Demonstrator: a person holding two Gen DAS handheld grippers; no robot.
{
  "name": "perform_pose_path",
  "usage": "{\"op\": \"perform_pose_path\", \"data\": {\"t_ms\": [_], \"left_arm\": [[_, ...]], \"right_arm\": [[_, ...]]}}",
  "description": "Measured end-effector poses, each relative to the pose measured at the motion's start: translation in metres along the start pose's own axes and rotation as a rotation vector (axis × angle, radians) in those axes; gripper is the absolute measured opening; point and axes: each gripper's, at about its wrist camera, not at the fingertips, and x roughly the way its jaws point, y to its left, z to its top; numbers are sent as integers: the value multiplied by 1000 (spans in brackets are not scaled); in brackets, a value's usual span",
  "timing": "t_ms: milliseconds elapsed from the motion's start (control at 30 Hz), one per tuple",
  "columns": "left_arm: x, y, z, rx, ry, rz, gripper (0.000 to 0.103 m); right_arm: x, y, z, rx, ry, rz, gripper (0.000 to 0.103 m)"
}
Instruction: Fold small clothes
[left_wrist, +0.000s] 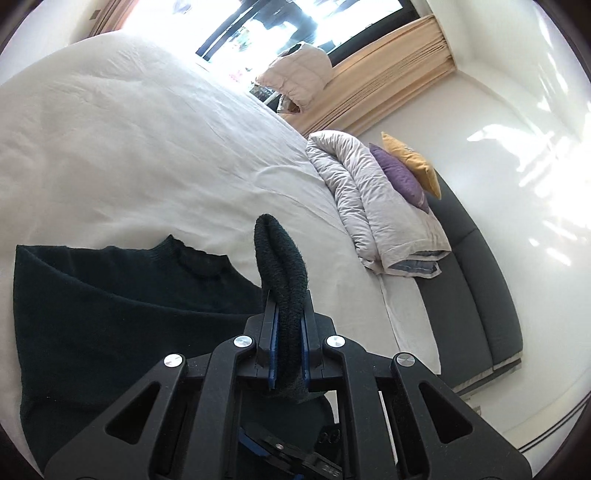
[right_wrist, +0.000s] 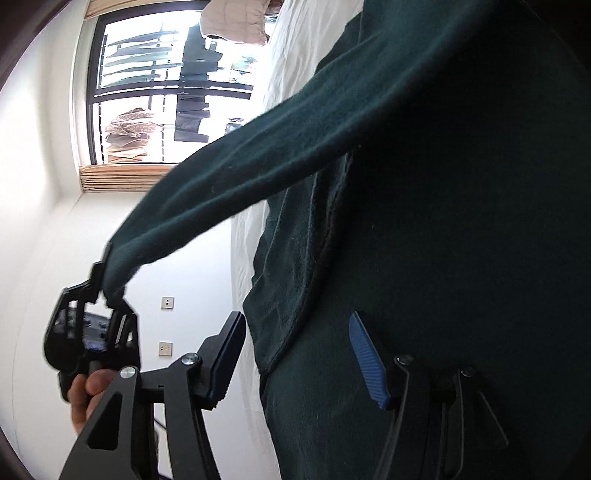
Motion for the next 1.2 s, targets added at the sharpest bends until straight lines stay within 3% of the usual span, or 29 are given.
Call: {"op": "perform_pose_path", "data": {"t_ms": [200,367,433,567,600,900,1067,1200], "left_arm": [[-3,-16,-2,14,-15,-17,8],[-10,-12,-6,6,-25,-21,8],[-12,-6,-7,0,-26,-18,8],[-13,0,-8,-15,-29,-8,8],[-15,3,-10,-22,-30,-7,8],[-13,40,-23,-57,-36,46,8],[-2,80,-37,-105,-27,74,8],[11,126,-53,-163,-1,113,8]], "right_arm": [[10,-5,35,106,-131,-61,46],[7,-7,51,128,-186,-86,45],[5,-11,61,155,-213,-83,39],[-1,-27,73,199,-239,-77,8],[-3,-32,72,197,-237,-62,6],[-47,-43,39,184,-369,-35,7],[-37,-37,39,139,-350,-46,12],[-43,-37,34,129,-257,-82,15]]}}
